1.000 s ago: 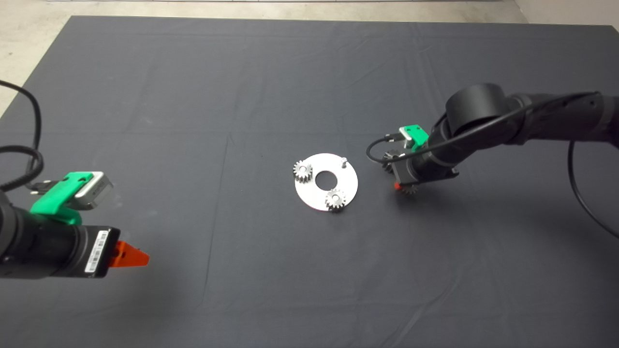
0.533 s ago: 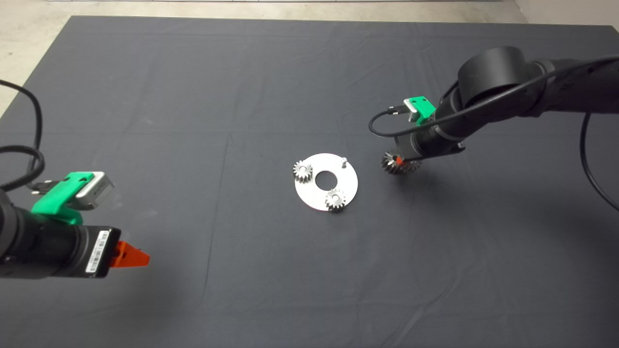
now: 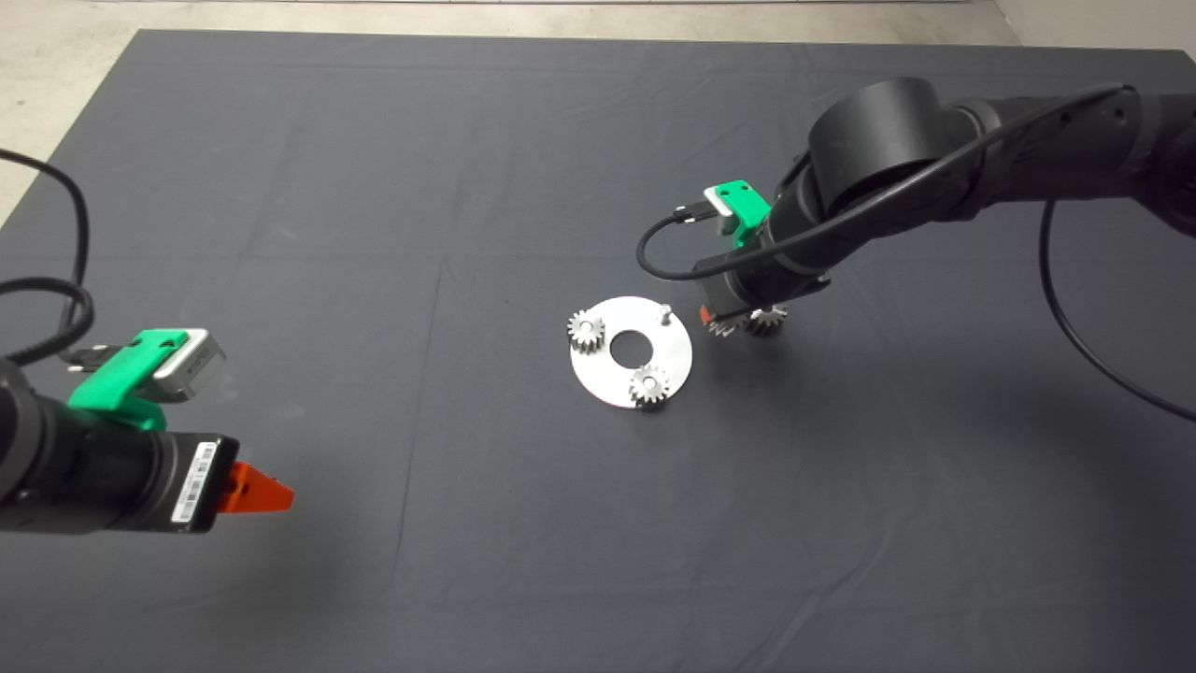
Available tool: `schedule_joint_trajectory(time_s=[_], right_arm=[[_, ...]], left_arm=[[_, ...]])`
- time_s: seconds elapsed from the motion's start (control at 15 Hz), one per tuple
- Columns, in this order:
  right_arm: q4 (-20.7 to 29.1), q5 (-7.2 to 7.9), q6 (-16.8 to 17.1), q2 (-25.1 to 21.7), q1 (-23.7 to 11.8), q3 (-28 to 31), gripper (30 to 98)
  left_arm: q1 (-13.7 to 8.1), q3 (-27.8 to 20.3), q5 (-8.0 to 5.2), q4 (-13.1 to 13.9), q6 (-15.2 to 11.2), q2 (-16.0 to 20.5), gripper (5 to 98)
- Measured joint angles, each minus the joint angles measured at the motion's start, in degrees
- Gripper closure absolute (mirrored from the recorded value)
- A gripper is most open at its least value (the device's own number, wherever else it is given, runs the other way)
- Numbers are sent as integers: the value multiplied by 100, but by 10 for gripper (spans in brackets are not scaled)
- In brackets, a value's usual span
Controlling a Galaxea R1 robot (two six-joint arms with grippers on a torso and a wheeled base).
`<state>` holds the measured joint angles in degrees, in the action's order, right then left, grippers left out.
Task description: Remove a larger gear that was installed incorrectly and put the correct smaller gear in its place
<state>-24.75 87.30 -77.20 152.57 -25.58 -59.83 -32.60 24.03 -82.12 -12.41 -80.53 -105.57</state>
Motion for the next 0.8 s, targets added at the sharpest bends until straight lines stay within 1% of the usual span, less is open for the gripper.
schedule_joint_trajectory(time_s=[0.2,0.53,0.8], right_arm=[[2,55,0,2,13,0,929],[11,39,1,33,39,-1,930],[77,36,2,50,221,-203,929]], left_arm=[[0,0,1,-1,0,0,292],[0,0,-11,-3,0,17,292],[0,0,-22,-3,0,17,292]])
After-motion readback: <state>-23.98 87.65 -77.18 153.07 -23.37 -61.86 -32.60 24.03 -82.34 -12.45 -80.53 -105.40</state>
